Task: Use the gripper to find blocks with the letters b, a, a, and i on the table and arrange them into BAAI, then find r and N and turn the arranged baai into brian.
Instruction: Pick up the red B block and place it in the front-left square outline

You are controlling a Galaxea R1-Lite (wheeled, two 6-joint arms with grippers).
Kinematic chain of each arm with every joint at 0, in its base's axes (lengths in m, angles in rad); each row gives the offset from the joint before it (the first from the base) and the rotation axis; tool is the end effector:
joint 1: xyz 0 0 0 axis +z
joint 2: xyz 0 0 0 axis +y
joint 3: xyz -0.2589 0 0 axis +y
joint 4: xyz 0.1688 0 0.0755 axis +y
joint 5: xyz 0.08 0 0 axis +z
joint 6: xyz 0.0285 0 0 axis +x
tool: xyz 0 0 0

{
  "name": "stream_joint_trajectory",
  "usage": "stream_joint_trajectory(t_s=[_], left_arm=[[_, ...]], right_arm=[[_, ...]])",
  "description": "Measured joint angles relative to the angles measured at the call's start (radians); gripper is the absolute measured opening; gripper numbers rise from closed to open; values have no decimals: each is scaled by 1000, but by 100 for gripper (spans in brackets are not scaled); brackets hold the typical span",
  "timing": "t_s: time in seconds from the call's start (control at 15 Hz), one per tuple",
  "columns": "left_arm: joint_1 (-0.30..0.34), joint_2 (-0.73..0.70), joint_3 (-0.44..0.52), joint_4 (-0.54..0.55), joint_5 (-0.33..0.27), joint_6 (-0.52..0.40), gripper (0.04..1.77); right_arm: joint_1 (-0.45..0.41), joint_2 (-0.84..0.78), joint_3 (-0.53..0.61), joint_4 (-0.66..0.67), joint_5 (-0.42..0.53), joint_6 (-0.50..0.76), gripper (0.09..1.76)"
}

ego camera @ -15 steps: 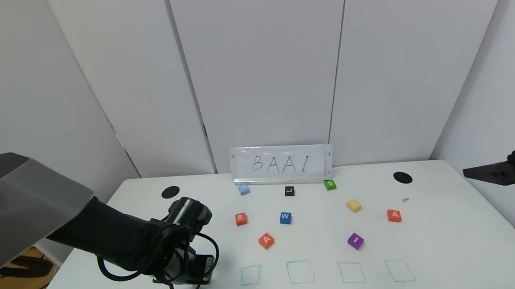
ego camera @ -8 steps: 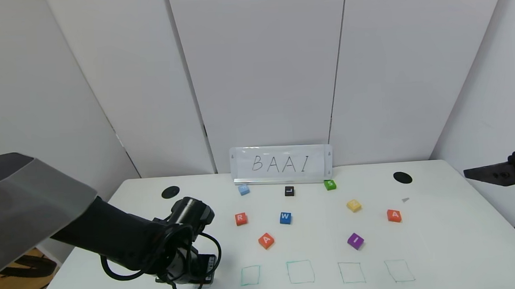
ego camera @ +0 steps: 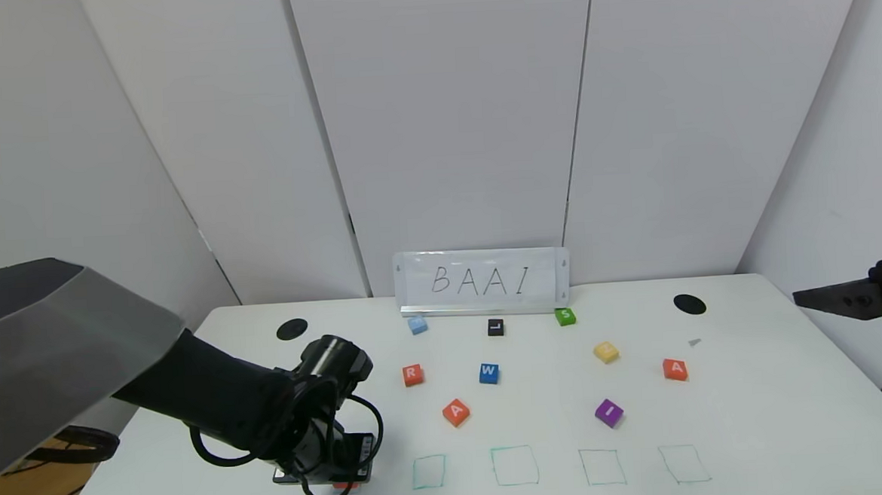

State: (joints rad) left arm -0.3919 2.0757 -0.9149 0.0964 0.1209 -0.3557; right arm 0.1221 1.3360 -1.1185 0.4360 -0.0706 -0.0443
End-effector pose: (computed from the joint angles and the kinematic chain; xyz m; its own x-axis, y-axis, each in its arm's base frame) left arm 0.2741 -0.1096 -0.0011 0.3291 -0.0055 -0.9443 0.0170 0.9999 0.0001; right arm 0.2057 0.0232 0.2232 0.7947 0.0264 -0.6065 -0.0926 0.9926 -0.0780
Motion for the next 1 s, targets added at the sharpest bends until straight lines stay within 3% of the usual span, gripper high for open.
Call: stream_joint_trajectory(t_s=[0.6,1.0], left_arm=[[2,15,-2,-1,6,8,50],[-2,-11,-3,1,9,10,114]], right_arm=[[0,1,0,0,0,-2,171],[0,0,0,0,0,-1,171]])
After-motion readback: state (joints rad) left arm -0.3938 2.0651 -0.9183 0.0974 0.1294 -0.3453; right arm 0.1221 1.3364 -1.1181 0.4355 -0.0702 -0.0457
